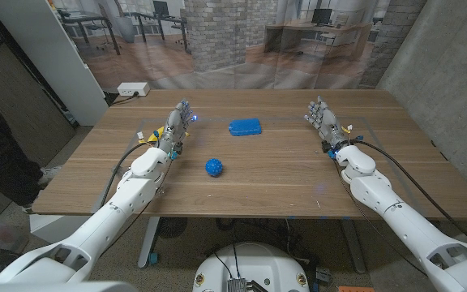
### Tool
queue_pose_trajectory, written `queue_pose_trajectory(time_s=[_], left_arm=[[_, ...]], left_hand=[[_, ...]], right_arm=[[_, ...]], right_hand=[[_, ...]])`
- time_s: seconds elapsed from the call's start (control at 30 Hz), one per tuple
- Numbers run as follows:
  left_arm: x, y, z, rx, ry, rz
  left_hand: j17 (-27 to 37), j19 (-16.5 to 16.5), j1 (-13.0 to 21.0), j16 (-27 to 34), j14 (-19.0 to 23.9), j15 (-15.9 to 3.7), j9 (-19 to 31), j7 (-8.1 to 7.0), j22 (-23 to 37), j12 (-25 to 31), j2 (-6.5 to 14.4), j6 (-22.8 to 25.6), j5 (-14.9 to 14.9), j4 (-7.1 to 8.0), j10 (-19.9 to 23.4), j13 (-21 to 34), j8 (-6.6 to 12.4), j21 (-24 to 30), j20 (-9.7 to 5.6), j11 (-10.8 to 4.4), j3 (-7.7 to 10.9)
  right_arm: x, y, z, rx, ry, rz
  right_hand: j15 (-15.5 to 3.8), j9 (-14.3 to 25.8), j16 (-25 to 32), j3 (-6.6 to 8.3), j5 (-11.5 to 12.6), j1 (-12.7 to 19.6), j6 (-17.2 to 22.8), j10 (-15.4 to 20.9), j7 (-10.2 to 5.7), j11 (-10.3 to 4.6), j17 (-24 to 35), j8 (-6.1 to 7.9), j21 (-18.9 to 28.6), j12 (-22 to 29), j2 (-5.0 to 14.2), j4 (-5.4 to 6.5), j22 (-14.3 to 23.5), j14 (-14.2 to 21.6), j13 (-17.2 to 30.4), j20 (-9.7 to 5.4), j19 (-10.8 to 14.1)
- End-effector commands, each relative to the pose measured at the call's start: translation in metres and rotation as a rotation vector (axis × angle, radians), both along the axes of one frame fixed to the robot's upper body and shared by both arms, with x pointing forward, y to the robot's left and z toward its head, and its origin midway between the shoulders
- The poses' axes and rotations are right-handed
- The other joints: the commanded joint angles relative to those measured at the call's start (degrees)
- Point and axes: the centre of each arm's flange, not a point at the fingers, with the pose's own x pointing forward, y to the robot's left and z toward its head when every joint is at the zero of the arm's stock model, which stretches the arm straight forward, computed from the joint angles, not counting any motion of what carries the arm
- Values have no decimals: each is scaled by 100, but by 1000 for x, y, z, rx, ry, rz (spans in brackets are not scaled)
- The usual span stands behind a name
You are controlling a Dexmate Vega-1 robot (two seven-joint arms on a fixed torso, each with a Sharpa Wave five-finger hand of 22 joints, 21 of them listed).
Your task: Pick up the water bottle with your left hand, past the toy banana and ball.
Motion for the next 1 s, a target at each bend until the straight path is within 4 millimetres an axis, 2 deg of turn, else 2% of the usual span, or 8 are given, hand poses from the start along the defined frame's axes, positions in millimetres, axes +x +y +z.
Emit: queue_pose_trajectory(time_s=[0.03,0.4,0.77,1.0], left_arm=[[-1,2,-1,-2,-1,-4],[0,6,-3,10,4,6],[-10,8,9,84,-45,44],[-14,6,15,121,-66,61]], left_hand=[[8,-304,6,39,-131,12,12,9,10,32,168,-359,25,-3,-151,18,35,34,1,-7,36],[8,-307,7,42,-128,9,12,-12,10,35,167,-361,25,-4,-145,18,35,17,15,-14,34],[-2,-289,60,52,-91,-16,11,-138,2,53,69,-291,13,-80,-91,17,61,-14,3,-59,13],[-7,-281,102,48,-94,-28,11,-162,-2,56,13,-276,5,-133,-74,17,64,-31,8,-79,4]], right_arm=[[-2,1,-3,-3,9,-4],[0,3,-2,-6,11,-2],[4,4,-4,-2,14,5],[5,4,-5,2,15,7]], right_hand=[[51,12,42,49,21,53,37,37,-10,13,19,42,22,23,0,0,12,-12,21,4,40],[50,12,42,51,19,54,37,36,-9,10,19,42,21,22,0,-4,12,-12,21,8,36],[49,12,43,52,18,54,38,36,-7,9,20,42,21,22,0,-7,12,-12,21,10,37],[50,12,43,53,17,53,34,36,-8,16,20,41,21,22,-2,-10,12,-13,21,11,36]])
